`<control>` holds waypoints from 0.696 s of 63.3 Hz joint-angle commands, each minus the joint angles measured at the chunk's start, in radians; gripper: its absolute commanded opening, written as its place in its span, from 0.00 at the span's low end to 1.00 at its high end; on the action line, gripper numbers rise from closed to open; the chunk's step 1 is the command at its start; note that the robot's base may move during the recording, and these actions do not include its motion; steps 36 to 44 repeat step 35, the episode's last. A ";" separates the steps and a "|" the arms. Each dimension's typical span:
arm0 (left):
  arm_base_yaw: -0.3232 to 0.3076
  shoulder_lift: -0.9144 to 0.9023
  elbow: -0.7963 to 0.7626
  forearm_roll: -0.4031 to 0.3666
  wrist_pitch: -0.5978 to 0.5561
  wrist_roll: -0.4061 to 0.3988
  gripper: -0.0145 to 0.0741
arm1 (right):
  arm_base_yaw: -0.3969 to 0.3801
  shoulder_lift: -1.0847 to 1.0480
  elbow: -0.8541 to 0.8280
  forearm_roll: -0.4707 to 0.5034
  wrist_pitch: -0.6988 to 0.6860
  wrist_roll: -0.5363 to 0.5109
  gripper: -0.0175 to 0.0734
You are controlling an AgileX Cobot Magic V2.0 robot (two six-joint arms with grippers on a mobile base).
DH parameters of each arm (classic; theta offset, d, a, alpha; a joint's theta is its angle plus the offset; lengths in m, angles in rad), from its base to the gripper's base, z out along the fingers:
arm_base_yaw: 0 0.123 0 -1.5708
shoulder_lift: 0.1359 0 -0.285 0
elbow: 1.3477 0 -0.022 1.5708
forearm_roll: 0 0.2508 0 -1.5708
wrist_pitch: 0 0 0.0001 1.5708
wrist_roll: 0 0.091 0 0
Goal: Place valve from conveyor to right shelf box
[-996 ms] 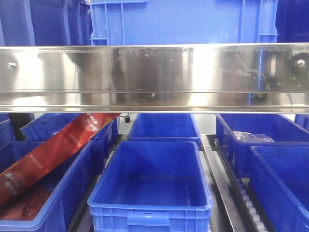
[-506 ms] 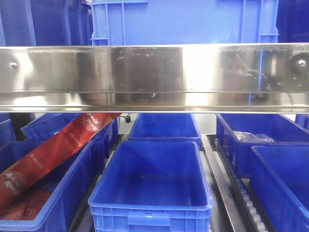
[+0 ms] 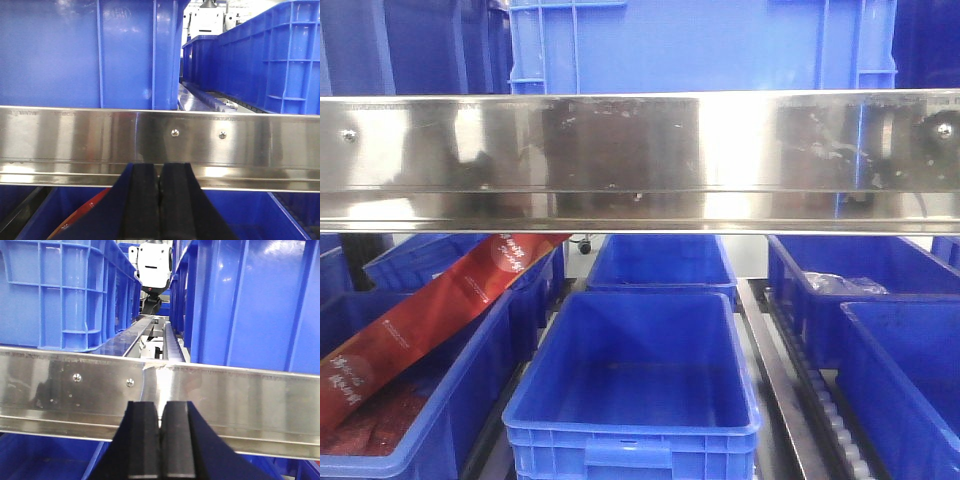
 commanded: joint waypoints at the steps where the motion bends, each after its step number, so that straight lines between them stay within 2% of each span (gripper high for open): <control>1: 0.003 -0.005 -0.001 -0.005 -0.020 -0.008 0.04 | -0.004 -0.003 0.000 -0.008 -0.010 0.002 0.01; 44: 0.003 -0.005 -0.001 -0.005 -0.020 -0.008 0.04 | -0.004 -0.003 0.000 -0.008 -0.010 0.002 0.01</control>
